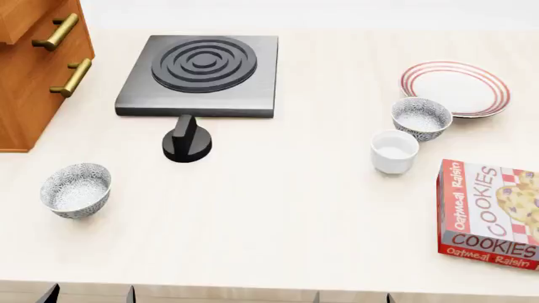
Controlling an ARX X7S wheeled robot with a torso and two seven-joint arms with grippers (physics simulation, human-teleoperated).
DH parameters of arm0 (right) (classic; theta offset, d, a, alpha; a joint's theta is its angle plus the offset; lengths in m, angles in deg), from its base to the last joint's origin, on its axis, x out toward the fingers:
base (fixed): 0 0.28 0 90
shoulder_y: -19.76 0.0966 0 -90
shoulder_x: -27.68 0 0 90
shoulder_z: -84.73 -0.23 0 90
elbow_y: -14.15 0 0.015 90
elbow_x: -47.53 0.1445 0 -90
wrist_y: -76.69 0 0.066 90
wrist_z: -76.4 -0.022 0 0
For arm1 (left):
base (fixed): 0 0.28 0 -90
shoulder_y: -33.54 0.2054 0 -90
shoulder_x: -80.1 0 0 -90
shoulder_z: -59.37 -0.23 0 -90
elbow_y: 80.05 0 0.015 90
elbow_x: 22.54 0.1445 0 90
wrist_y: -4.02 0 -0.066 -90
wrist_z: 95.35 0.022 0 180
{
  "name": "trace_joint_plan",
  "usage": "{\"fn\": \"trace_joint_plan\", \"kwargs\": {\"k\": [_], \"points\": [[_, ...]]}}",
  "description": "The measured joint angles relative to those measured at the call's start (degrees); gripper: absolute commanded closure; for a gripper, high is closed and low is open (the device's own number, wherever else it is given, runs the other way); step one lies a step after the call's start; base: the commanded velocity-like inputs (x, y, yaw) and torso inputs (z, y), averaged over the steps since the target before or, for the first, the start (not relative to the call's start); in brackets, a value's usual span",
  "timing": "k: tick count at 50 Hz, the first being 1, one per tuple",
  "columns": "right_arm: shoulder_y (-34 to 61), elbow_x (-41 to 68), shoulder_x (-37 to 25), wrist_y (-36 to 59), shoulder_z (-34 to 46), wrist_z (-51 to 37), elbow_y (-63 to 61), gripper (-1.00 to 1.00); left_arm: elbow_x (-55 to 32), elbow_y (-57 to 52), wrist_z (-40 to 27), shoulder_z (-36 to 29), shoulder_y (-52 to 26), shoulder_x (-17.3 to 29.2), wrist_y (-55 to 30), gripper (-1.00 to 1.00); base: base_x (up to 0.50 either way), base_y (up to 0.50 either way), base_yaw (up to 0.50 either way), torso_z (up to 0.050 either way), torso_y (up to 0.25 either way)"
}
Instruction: Pick the akita bowl between the plate and the ramekin and place it on the plate.
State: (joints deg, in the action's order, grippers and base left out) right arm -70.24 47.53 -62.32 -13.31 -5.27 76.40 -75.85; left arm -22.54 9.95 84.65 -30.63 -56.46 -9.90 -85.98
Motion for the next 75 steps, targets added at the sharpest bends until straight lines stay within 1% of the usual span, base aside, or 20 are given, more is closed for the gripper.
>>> {"fn": "trace_joint_plan", "kwargs": {"k": [27, 34, 38, 50, 58, 65, 75], "points": [[0.75, 1.08, -3.25, 1.11, 4.38, -3.17, 1.2, -1.0, -3.06, 0.1, -3.82, -3.83, -0.39, 2.88, -0.43, -1.0, 0.0, 0.0, 0.0, 0.0, 0.0], [0.82, 1.56, -3.83, 1.34, 5.17, -3.79, 1.19, -1.0, -5.09, -1.45, -4.26, -3.95, -0.69, 3.6, -2.52, -1.0, 0.0, 0.0, 0.0, 0.0, 0.0], [0.8, 1.77, -4.11, 1.41, 5.61, -4.15, 1.16, -1.0, -7.22, -3.23, -4.28, -3.54, -1.09, 4.12, -5.15, -1.0, 0.0, 0.0, 0.0, 0.0, 0.0], [0.77, 2.35, -4.85, 1.52, 6.73, -5.21, 1.15, -1.0, -15.78, -9.41, -5.66, 0.81, -4.75, 6.48, -16.5, -1.0, 0.0, 0.0, 0.0, 0.0, 0.0], [0.77, 2.84, -5.39, 1.63, 7.35, -5.83, 0.98, -1.0, -20.35, -10.43, -7.75, 4.97, -8.73, 8.29, -22.92, -1.0, 0.0, 0.0, 0.0, 0.0, 0.0], [0.99, 3.31, -5.93, 1.83, 7.98, -5.99, 1.14, -1.0, -22.6, -8.13, -9.29, 8.46, -11.99, 9.61, -25.38, -1.0, 0.0, 0.0, 0.0, 0.0, 0.0], [0.99, 3.77, -6.77, 4.54, 8.74, -6.58, -1.2, -1.0, -24.6, -4.63, -10.61, 12.7, -14.59, 11.08, -25.94, -1.0, 0.0, 0.0, 0.0, 0.0, 0.0]]}}
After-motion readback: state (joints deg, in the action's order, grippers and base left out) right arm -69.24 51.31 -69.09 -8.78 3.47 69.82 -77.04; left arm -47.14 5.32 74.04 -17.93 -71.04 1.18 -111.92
